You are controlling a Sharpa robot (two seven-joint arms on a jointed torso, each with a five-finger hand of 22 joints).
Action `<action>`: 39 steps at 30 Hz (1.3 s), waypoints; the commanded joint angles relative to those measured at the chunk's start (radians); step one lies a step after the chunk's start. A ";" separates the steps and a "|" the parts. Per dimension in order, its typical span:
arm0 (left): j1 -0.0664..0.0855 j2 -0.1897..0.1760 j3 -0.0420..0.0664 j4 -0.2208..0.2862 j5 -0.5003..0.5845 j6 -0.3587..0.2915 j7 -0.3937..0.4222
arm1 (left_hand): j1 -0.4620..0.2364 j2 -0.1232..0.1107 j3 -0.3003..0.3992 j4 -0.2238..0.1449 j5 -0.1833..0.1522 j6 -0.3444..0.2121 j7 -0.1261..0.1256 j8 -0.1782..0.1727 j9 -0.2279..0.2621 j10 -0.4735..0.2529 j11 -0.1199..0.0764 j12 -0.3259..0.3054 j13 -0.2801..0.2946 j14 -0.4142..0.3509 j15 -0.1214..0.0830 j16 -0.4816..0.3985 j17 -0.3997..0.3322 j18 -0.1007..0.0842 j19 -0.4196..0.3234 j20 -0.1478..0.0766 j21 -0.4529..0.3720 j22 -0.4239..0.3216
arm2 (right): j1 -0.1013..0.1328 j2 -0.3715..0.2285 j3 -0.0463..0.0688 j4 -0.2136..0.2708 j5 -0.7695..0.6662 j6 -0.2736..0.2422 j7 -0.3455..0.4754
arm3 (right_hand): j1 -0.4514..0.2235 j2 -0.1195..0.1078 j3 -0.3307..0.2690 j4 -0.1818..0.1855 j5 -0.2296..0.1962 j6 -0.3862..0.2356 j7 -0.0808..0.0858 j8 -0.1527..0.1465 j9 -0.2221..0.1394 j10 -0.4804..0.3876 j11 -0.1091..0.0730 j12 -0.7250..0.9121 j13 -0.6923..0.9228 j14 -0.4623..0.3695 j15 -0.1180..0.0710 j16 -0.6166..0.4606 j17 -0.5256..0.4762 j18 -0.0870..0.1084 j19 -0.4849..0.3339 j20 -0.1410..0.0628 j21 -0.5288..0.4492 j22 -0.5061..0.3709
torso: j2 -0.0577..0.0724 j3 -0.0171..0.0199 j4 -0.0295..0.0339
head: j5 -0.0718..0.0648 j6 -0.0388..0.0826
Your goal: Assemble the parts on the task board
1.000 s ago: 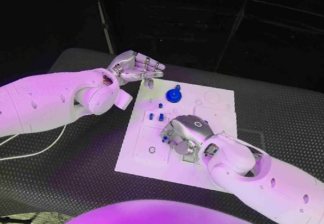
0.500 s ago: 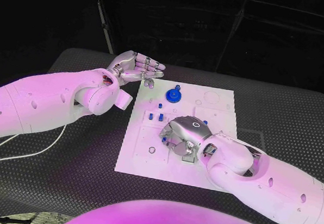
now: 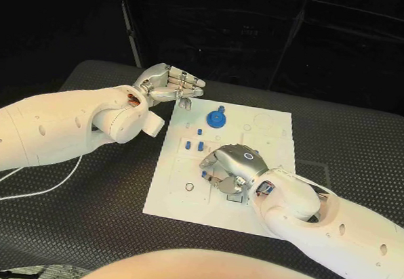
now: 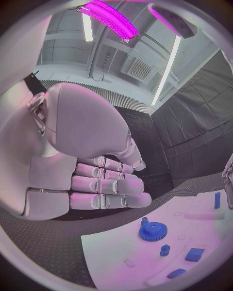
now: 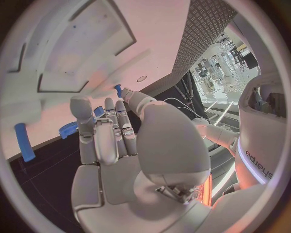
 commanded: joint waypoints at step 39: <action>0.001 0.006 0.000 -0.013 0.005 0.019 0.004 | -0.008 0.003 -0.008 -0.001 -0.003 -0.004 0.006 0.000 -0.002 -0.011 0.000 0.006 0.002 -0.013 0.000 -0.011 -0.010 0.020 -0.009 0.002 -0.007 -0.003 | 0.006 -0.218 0.139 0.026 0.080 0.121 -0.007 | 0.036 0.010 -0.193 -0.001 -0.007 -0.066 -0.004 0.003 0.002 -0.095 -0.001 0.079 -0.004 0.025 0.002 -0.040 -0.065 0.014 -0.031 -0.003 -0.061 -0.082 | 0.001 -0.0007 0.0014 | -0.028 0.024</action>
